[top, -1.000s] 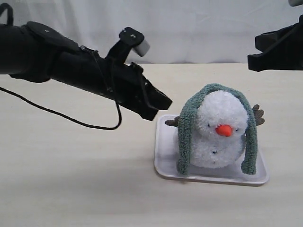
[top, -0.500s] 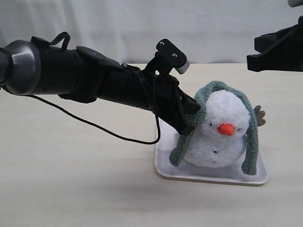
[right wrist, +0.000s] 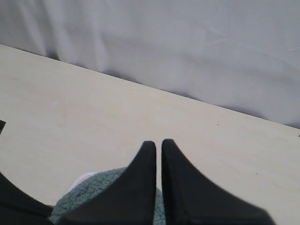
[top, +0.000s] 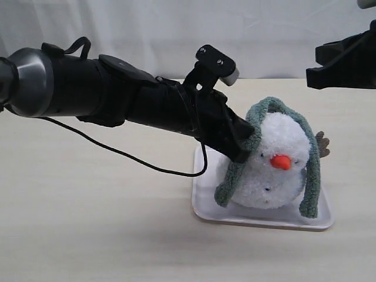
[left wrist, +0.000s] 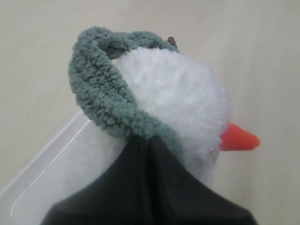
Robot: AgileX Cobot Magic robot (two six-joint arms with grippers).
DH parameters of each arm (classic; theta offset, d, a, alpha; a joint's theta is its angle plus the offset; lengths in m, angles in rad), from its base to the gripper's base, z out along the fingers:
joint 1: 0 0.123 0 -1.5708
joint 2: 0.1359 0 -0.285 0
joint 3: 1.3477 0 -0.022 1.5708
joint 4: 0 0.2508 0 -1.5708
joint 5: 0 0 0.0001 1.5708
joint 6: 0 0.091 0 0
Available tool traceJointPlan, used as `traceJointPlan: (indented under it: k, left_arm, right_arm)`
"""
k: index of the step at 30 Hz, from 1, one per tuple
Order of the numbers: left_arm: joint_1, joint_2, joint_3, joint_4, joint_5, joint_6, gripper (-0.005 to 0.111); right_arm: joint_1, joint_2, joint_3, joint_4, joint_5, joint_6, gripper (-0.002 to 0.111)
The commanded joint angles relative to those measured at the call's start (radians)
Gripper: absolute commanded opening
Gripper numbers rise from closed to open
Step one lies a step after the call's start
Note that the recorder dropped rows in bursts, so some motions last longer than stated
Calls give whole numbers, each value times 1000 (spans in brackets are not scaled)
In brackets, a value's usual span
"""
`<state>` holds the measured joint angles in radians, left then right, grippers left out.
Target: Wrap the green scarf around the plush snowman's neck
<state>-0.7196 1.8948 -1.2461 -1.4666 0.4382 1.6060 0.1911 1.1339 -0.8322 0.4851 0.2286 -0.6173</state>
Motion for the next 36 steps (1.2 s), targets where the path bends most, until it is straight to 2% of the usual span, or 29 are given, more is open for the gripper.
traceJointPlan:
  k: [1, 11, 17, 21, 24, 30, 32, 36]
  left_arm:
    - [-13, 10, 0, -4, -86, -174, 0]
    - [-15, 67, 0, 0, -47, -229, 0]
    - [-15, 67, 0, 213, -76, -381, 0]
    - [-15, 67, 0, 341, -12, -460, 0]
    - [-15, 67, 0, 351, 6, -460, 0]
    - [-15, 67, 0, 349, -52, -460, 0]
    - [-15, 67, 0, 349, -54, -460, 0]
    - [-15, 67, 0, 349, -52, -460, 0]
  right_arm:
    - [-3, 11, -5, 4, 27, 4, 4]
    - [-3, 33, -5, 23, 61, 4, 4]
    - [-3, 88, -5, 30, 87, 2, 4]
    - [-3, 93, -5, 78, 89, -32, 4]
    - [-3, 95, -5, 131, 106, -83, 4]
    - [-3, 97, -5, 124, 173, -85, 5]
    - [-5, 97, -5, 57, 175, -46, 9]
    - [-5, 97, -5, -224, 218, 239, 28]
